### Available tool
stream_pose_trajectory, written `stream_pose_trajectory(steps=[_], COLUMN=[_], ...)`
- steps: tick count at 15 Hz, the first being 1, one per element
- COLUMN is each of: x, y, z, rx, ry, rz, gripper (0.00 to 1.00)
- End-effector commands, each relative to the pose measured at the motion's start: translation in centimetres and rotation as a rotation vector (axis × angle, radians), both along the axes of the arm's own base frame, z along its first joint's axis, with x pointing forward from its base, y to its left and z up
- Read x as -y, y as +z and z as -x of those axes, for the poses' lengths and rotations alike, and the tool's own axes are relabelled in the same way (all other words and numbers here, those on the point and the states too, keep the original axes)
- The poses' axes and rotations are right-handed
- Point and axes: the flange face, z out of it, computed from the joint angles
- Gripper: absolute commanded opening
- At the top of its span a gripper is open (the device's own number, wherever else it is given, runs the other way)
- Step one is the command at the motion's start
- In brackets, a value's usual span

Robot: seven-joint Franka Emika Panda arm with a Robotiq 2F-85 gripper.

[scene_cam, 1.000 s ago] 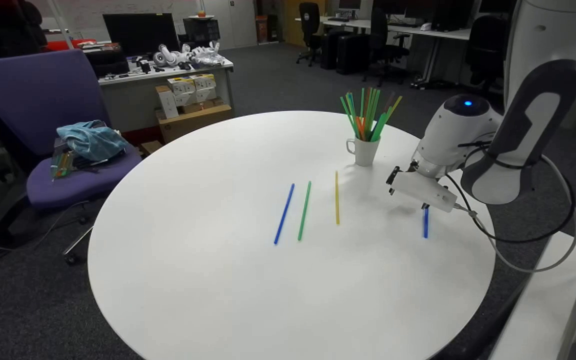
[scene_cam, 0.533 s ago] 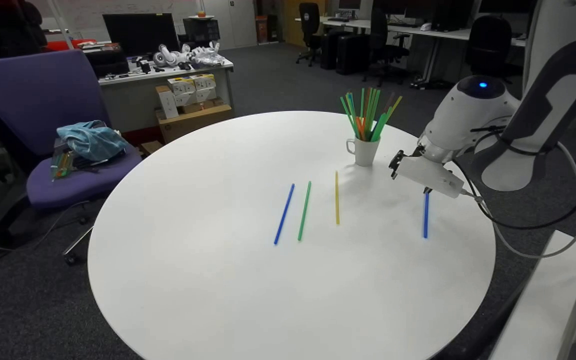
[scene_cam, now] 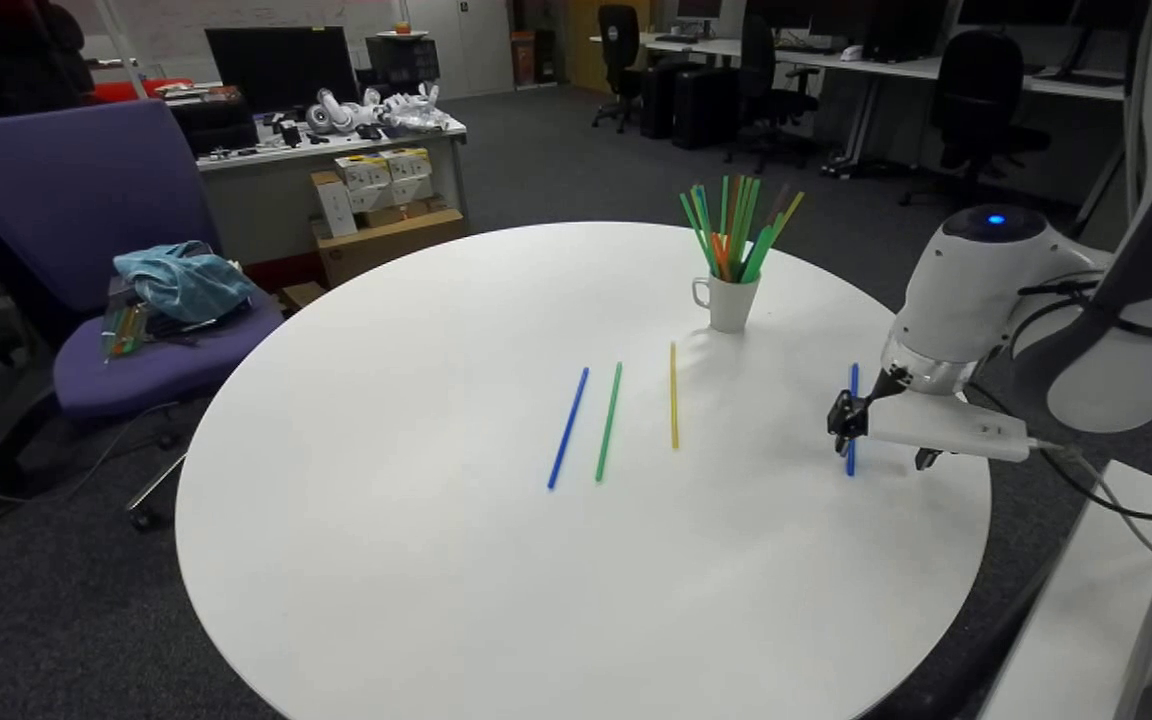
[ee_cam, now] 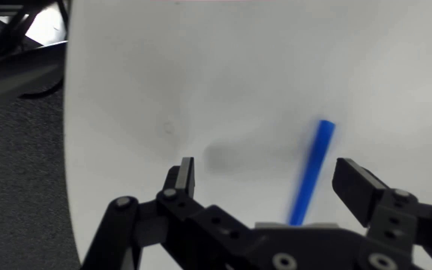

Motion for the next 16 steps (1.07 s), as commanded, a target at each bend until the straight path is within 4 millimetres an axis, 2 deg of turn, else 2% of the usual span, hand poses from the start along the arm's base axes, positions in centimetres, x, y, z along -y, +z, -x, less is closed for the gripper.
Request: stream_pose_trajectory(steps=[1,5,7,11,16], x=[2.4,4.5,4.8,4.4,3.4], y=[1.2,2.3,2.4,2.1,1.4], z=[0.3,-1.8,-2.8,-3.8,-4.1], rx=[-0.075,-0.038,-0.020,-0.006,-0.018], ry=[0.010,-0.072,-0.095,-0.125,-0.136], rz=[0.044,0.066,0.064,0.042,0.020], gripper=[1.00,1.00,1.00,1.00,1.00])
